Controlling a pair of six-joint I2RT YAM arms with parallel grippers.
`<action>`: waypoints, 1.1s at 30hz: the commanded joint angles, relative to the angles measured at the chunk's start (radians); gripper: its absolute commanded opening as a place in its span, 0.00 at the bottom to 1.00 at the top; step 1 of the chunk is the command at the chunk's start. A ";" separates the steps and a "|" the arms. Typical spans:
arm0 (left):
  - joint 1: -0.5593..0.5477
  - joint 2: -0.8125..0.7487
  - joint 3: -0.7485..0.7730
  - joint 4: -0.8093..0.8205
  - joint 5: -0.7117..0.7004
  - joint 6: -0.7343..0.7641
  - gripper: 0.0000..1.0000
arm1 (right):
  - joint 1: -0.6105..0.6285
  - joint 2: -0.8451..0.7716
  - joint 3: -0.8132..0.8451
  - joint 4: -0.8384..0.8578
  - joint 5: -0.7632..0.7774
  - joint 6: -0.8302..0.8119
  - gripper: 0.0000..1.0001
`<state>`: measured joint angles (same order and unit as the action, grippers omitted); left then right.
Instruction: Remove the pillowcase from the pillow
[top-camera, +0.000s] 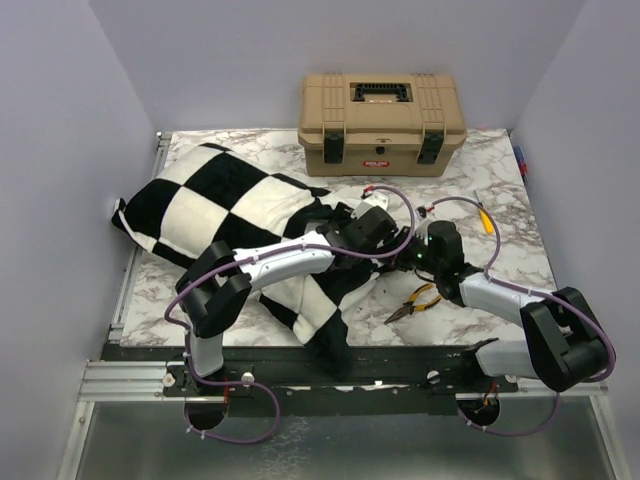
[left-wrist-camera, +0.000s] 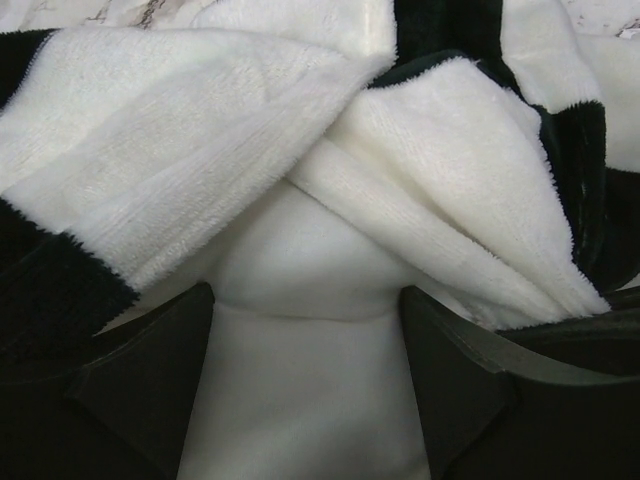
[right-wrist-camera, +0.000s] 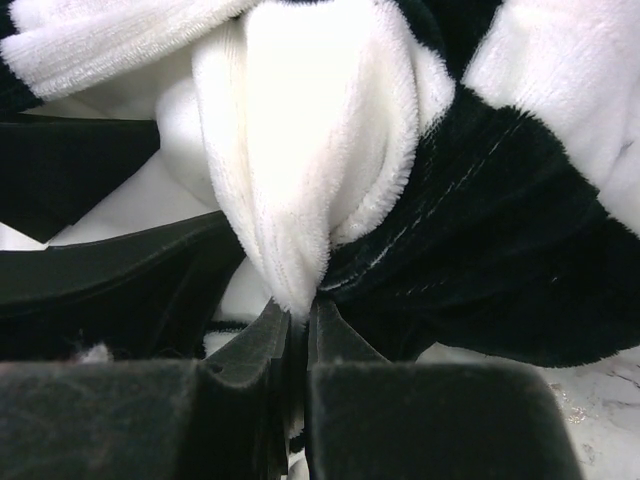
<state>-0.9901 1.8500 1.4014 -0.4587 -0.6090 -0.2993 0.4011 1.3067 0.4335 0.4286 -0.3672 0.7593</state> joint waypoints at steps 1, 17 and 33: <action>0.024 0.008 -0.118 -0.077 0.112 -0.021 0.74 | 0.008 0.027 -0.011 -0.027 -0.001 -0.020 0.04; 0.039 -0.351 -0.254 -0.084 0.116 0.120 0.00 | 0.007 -0.028 0.036 -0.270 0.259 -0.018 0.00; 0.275 -0.699 -0.466 0.003 0.284 0.092 0.00 | 0.001 -0.114 0.087 -0.487 0.481 -0.049 0.00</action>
<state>-0.8024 1.2655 0.9684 -0.3344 -0.2890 -0.2512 0.4397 1.1812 0.5270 0.1211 -0.1368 0.7849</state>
